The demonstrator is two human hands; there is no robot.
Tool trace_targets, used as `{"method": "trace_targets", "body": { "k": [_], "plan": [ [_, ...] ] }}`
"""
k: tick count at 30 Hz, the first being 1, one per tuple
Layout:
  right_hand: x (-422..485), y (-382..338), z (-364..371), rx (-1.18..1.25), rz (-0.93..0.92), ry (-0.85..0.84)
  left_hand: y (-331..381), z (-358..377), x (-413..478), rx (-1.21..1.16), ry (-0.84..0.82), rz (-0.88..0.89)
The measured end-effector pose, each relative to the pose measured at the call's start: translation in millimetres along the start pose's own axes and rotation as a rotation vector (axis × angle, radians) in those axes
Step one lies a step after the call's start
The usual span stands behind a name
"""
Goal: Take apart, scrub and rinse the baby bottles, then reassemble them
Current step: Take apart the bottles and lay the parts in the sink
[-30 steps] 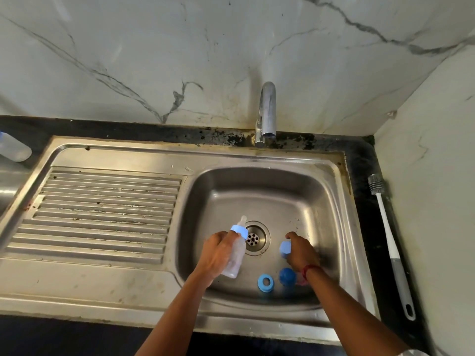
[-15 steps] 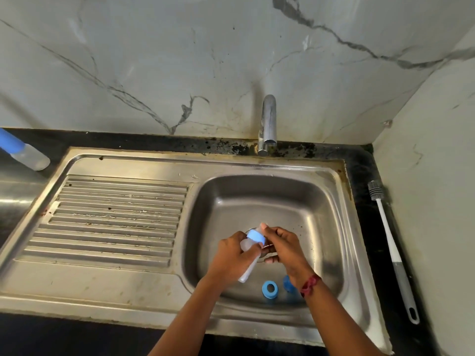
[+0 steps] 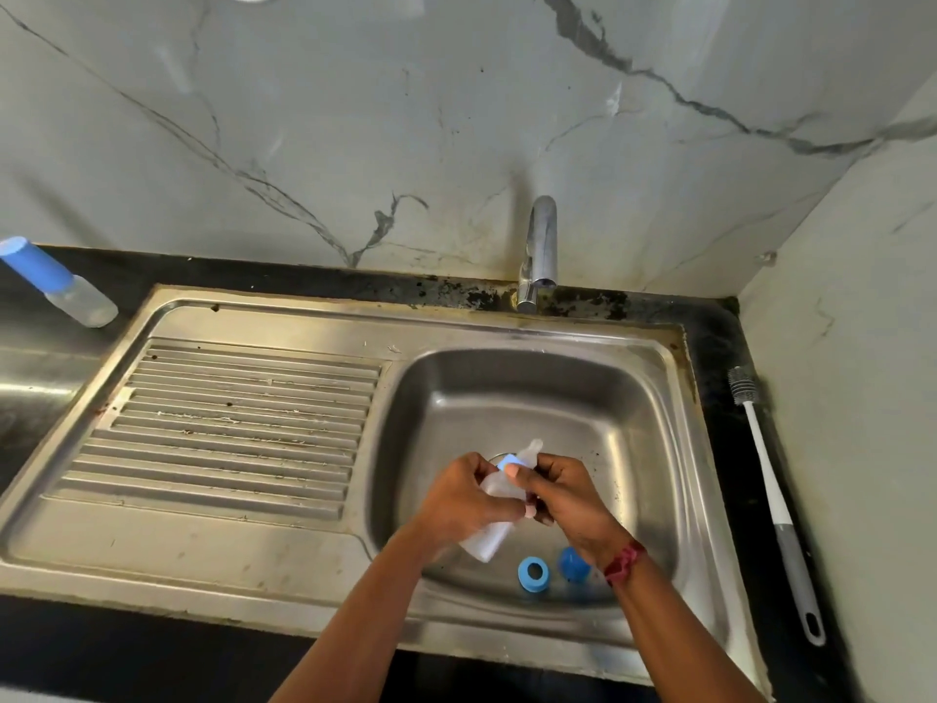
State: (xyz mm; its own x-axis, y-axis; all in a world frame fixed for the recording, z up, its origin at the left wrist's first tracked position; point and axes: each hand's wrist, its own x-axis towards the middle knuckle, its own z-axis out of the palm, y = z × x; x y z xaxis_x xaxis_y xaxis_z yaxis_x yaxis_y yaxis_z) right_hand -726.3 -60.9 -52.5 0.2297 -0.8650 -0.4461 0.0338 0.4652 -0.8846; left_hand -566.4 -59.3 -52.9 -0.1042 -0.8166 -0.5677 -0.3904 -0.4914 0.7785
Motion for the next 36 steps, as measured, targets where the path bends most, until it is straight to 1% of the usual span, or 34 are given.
{"method": "trace_targets", "body": {
  "k": [1,2,3,6,9,11,12,14,18,20,24,25,27,29,32,36],
  "plan": [
    [1.3,-0.9,-1.9,-0.023,0.009,-0.038,-0.7,-2.8,-0.7,-0.093,-0.069,-0.017],
    [2.3,-2.1,-3.8,-0.057,0.03,-0.071,-1.0,-5.5,-2.0,-0.12,-0.103,-0.022],
    [3.7,-2.2,-6.1,-0.079,0.05,-0.099,-1.5,-7.5,-2.3,-0.083,-0.089,-0.015],
    [6.5,-1.6,-11.7,-0.109,0.097,-0.139,-0.7,-12.6,-2.8,0.223,0.034,0.033],
    [10.4,-1.6,-4.5,-0.217,0.088,-0.056,0.1,-16.4,0.4,0.351,0.091,0.11],
    [14.7,-1.9,4.1,-0.267,0.029,0.031,1.2,-19.1,1.2,0.37,0.106,0.16],
    [16.7,-1.9,6.8,-0.252,0.002,0.049,1.7,-21.1,1.5,0.385,0.118,0.179],
    [18.0,-5.1,7.9,-0.178,0.001,0.019,1.4,-27.1,3.5,0.4,0.139,0.204],
    [20.9,-7.3,-2.6,-0.095,0.018,-0.11,-3.2,-38.6,7.5,0.409,0.13,0.249],
    [23.4,-5.4,-6.0,-0.06,0.005,-0.132,-5.5,-41.5,10.0,0.428,0.129,0.257],
    [28.4,-7.0,-6.1,-0.028,0.03,-0.115,-5.6,-45.0,14.9,0.447,0.136,0.284],
    [29.2,-8.9,-3.7,-0.046,0.058,-0.092,-4.0,-45.5,16.0,0.449,0.123,0.299],
    [30.2,-13.9,2.5,-0.156,0.092,-0.039,0.5,-46.5,16.7,0.452,0.085,0.334],
    [32.3,-15.7,6.2,-0.255,0.06,-0.02,3.3,-49.5,18.4,0.448,0.055,0.35],
    [34.9,-16.1,3.9,-0.308,-0.037,0.01,1.1,-55.3,24.7,0.477,0.026,0.357],
    [39.8,-13.3,-4.0,-0.477,-0.172,-0.059,-2.7,-58.4,35.4,0.602,-0.004,0.37]
  ]
}}
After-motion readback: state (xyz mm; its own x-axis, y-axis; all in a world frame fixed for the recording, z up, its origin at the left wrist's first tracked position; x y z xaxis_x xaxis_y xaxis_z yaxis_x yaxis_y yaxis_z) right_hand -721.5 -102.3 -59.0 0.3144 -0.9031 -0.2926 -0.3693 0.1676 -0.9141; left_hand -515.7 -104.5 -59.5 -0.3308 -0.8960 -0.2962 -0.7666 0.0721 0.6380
